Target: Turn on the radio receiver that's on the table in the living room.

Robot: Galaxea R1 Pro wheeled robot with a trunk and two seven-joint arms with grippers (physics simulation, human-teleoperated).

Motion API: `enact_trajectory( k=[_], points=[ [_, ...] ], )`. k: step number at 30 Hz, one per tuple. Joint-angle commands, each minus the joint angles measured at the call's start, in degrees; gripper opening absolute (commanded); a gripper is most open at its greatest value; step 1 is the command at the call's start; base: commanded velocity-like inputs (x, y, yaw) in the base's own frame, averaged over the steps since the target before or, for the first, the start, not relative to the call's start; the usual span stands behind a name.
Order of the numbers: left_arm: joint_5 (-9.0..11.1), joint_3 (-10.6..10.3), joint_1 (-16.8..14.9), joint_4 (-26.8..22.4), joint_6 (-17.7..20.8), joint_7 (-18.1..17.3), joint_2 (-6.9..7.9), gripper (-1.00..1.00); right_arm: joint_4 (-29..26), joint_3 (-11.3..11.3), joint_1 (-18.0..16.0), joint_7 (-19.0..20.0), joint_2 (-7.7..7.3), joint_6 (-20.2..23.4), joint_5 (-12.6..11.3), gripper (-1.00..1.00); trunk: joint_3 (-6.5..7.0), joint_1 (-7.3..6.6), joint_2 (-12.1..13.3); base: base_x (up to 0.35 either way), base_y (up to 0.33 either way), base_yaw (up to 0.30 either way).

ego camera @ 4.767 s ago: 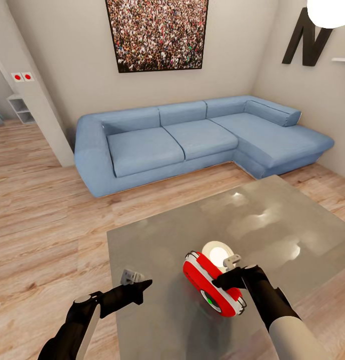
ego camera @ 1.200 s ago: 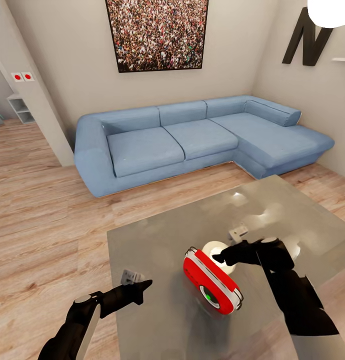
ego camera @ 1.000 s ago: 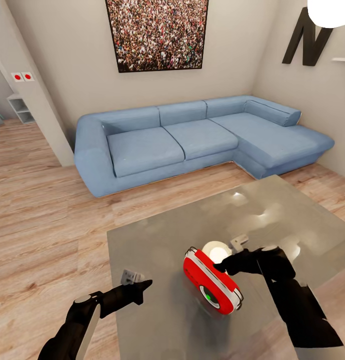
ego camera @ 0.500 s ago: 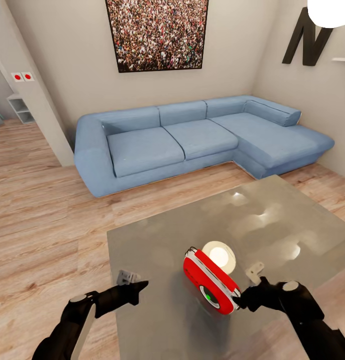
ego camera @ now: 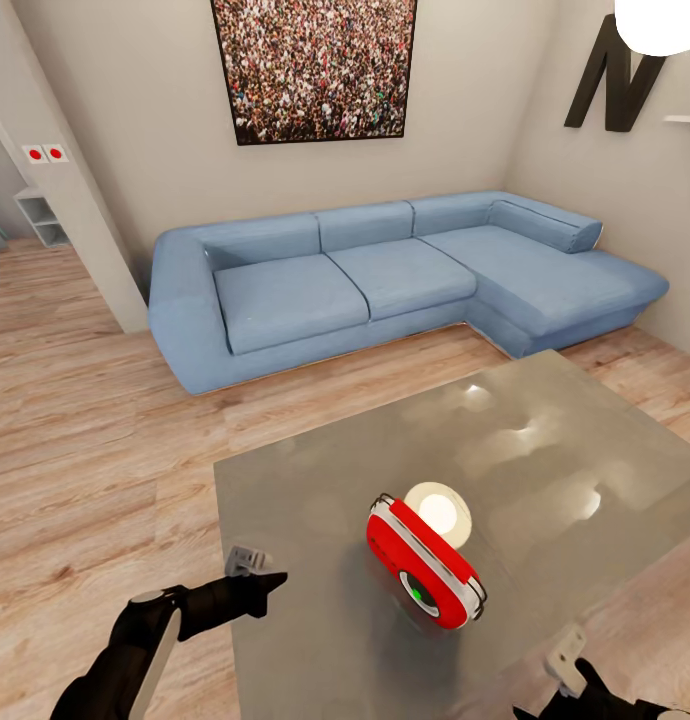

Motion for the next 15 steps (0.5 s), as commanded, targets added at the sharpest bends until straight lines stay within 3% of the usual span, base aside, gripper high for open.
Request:
enact_trajectory(
  k=[1, 15],
  points=[
    [0.0, 0.0, 0.0, 0.1, 0.1, 0.0, -0.03, -1.00, 0.1, -0.2, 0.2, 0.0, 0.03, -0.4, -0.1, 1.00, 0.00, 0.00, 0.0, 0.000, 0.000, 0.000],
    [0.0, 0.0, 0.0, 1.4, 0.3, 0.1, -0.01, -1.00, 0.4, -0.5, 0.7, -0.2, 0.15, -1.1, -0.4, 1.00, 0.00, 0.00, 0.0, 0.000, 0.000, 0.000]
  ],
)
